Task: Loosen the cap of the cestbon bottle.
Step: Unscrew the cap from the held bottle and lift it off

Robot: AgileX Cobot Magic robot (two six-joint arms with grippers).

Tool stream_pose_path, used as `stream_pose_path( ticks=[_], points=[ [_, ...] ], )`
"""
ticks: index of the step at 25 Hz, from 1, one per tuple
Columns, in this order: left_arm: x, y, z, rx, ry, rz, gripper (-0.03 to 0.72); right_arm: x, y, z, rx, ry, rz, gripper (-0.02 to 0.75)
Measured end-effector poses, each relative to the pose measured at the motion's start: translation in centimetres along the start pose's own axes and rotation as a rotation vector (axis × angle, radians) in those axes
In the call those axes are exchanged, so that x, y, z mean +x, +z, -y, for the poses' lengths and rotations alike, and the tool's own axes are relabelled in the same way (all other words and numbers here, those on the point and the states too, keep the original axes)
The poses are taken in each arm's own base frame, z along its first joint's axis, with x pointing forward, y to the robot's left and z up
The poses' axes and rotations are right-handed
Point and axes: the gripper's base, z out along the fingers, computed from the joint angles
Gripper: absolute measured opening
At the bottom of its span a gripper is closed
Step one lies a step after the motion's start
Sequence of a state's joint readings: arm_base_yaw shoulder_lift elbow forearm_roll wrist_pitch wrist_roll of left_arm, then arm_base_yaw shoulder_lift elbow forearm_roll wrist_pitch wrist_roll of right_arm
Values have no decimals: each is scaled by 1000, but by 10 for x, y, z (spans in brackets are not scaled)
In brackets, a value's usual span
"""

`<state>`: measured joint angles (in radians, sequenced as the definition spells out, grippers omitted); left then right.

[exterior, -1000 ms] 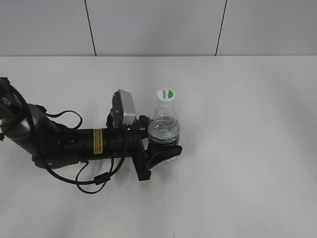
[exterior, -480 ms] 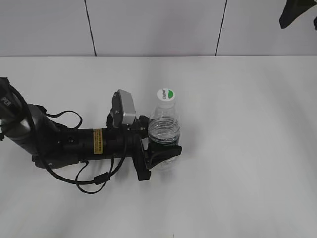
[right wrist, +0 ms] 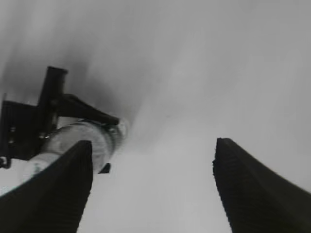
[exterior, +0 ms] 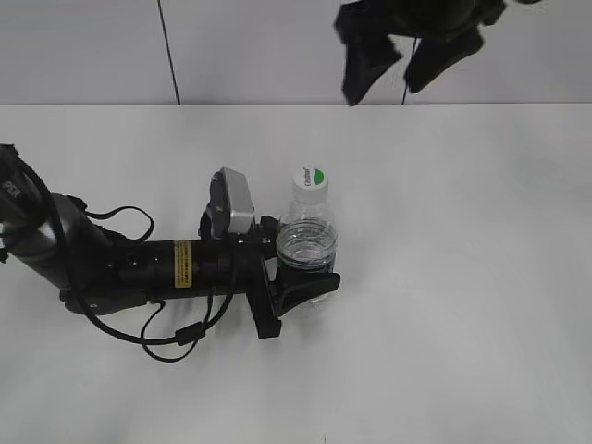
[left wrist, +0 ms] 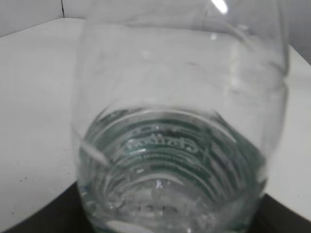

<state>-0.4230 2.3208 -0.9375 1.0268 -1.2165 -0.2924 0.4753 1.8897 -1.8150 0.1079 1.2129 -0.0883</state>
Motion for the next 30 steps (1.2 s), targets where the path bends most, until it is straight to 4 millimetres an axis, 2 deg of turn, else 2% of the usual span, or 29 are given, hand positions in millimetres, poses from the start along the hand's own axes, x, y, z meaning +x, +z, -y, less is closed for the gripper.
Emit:
stream_pose_path(
  ticks=[3,7,15,21,30],
  points=[
    [0,0,0,0,0,0,414,0,8,-34,-26,-48,-21,586],
    [0,0,0,0,0,0,414,2,10,-54,-42,-46,-30,586],
    [0,0,0,1,0,0,414,4,13,-63,-85,9,-46,586],
    [0,0,0,2,1,-1,414,20,33,-64,-110,37,-138,586],
    [0,0,0,4,1,-1,414,23,35,-77,-138,24,-152,586]
  ],
)
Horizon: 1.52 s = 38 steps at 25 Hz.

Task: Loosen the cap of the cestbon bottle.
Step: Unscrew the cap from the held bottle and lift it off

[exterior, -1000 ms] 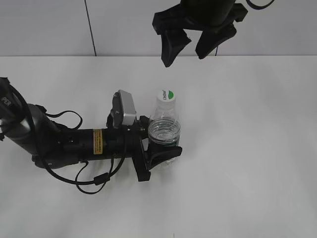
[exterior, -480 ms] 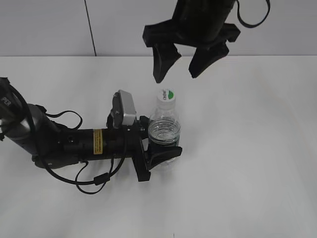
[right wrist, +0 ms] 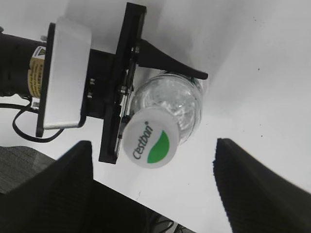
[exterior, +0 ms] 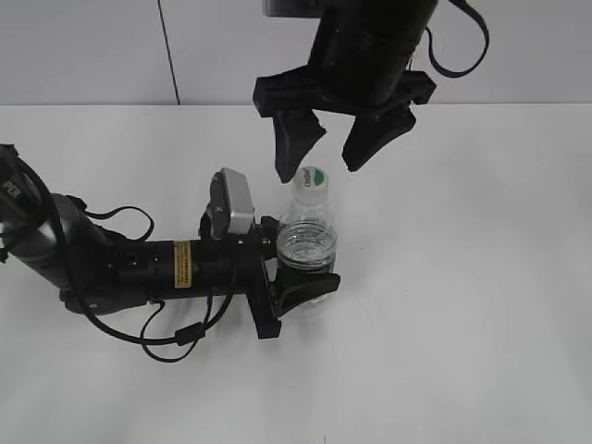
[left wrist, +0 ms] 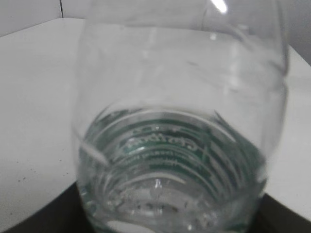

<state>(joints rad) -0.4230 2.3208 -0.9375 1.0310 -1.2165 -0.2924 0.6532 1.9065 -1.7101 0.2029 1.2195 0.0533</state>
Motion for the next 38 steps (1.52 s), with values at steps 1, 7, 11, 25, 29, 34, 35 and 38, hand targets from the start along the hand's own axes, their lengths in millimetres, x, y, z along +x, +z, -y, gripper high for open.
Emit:
stream_pose_path(
  ticks=[1,7,11,25,29,34,35,38],
  points=[
    [0,0,0,1,0,0,414,0,2,-1,3,-4,-4,586],
    [0,0,0,4,2,-1,414,-1,12,1,14,-4,-27,586],
    [0,0,1,6,2,-2,414,-2,19,2,18,-6,-43,586],
    [0,0,1,8,4,-1,414,-2,20,1,10,-34,-46,292],
    [0,0,1,9,4,-1,414,-2,20,1,9,-54,-46,292],
    [0,0,1,9,4,-1,414,-2,20,1,5,-122,-46,292],
    [0,0,1,9,4,-1,414,-2,20,1,4,-146,-46,292],
    [0,0,1,10,4,-2,414,-2,20,1,3,-219,-46,292]
  ],
)
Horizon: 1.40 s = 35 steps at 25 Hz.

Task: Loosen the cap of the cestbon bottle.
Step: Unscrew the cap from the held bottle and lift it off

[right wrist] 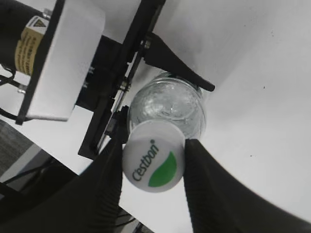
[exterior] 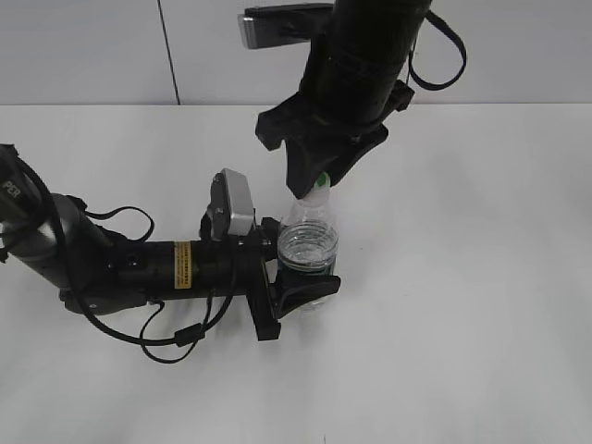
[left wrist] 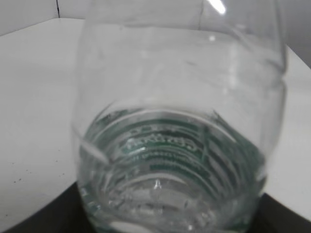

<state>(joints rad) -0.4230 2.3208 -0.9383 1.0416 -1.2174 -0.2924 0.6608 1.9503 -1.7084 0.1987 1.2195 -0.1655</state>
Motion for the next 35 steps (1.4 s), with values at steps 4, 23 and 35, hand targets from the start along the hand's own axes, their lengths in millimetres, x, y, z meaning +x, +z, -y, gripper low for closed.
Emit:
stream_pose_path(
  ticks=[4,23,35],
  points=[
    [0,0,0,0,0,0,414,0,0,0,-2,-130,0,292],
    [0,0,0,4,8,-1,414,0,0,-2,-15,-1156,14,292],
    [0,0,0,4,9,-1,414,0,0,0,-1,-1285,2,292]
  ],
)
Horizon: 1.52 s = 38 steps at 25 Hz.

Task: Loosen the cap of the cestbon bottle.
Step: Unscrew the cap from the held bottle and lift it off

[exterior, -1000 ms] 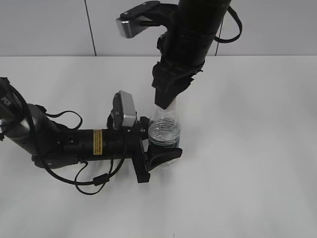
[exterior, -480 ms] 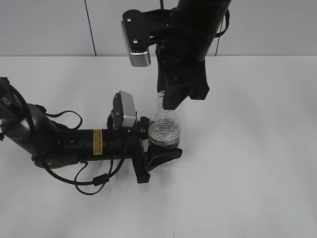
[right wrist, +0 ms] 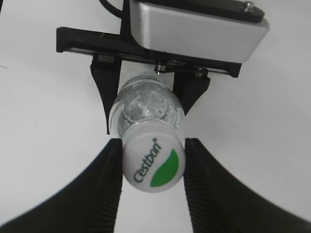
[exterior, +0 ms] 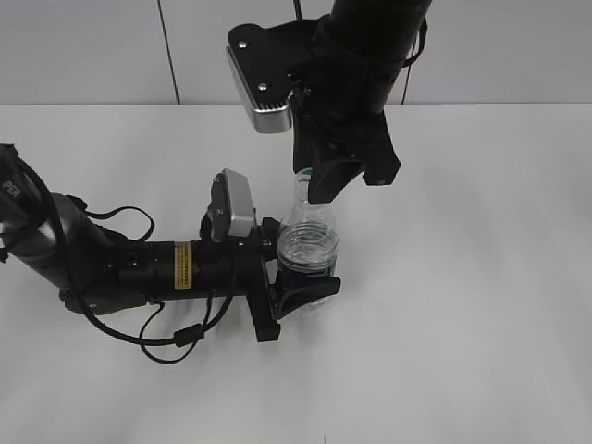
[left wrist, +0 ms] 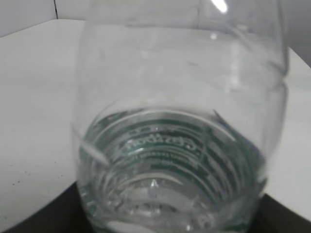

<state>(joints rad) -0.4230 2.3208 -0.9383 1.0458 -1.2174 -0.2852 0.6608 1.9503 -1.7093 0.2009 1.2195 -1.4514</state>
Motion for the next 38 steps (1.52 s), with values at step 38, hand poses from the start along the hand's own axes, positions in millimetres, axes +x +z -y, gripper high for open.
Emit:
stream_pose_path(
  ticks=[38],
  points=[
    [0,0,0,-1,-5,0,414,-2,-59,-10,163,1484,73,587]
  ],
)
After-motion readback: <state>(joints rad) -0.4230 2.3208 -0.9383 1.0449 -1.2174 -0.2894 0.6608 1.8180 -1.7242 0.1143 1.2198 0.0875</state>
